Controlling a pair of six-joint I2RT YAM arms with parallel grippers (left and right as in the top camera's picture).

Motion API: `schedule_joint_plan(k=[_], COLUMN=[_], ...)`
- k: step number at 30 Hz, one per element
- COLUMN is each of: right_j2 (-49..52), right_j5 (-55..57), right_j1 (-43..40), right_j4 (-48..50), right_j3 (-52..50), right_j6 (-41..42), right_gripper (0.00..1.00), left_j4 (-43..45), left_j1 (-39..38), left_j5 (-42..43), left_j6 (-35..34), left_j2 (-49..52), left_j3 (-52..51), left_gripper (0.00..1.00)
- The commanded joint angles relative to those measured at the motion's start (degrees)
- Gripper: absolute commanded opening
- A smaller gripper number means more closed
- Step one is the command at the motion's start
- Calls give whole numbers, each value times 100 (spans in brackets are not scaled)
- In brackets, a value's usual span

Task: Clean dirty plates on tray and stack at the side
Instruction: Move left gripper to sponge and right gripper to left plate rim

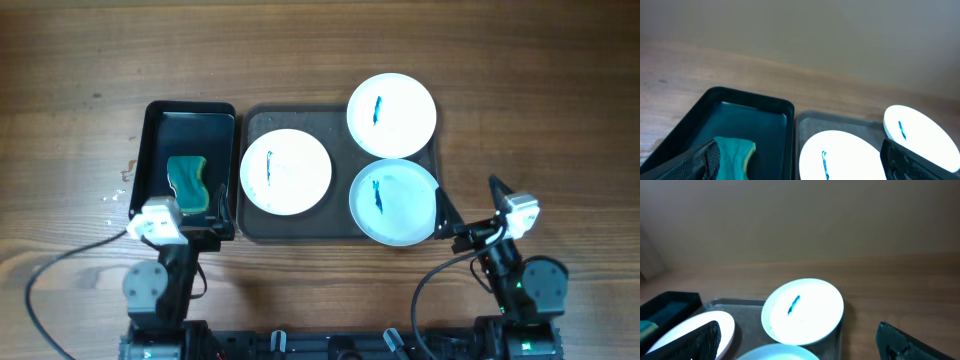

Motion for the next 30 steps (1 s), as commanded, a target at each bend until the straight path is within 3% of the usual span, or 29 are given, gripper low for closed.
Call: schedule_joint_plan(k=[1, 7, 13, 18, 23, 26, 30], right_j2=[1014, 2990, 5119, 6439, 7287, 7661, 8024], right_j5=[-466, -546, -542, -542, -857, -2299, -2208], right_j1=[28, 28, 28, 28, 31, 79, 507], right_j4=[-127, -1460, -3480, -4697, -4238, -3814, -3390], right_j3=[874, 2682, 4800, 5980, 6092, 6092, 6094], right_j6=[-203, -223, -227, -225, 133, -181, 457], right_gripper=[100, 100, 100, 100, 100, 99, 80], left_j4=[-481, -1912, -3877, -5357, -5285, -5248, -5167], left_j1=[46, 46, 46, 44, 42, 42, 42], left_j5=[74, 72, 76, 540, 892, 1241, 1287], left_j6=[92, 94, 92, 92, 46, 0, 9], left_j2=[999, 2717, 4739, 6354, 7458, 7814, 8026], left_j3=[1088, 3025, 5257, 6695, 6966, 6966, 6966], left_gripper=[100, 100, 100, 100, 100, 100, 100])
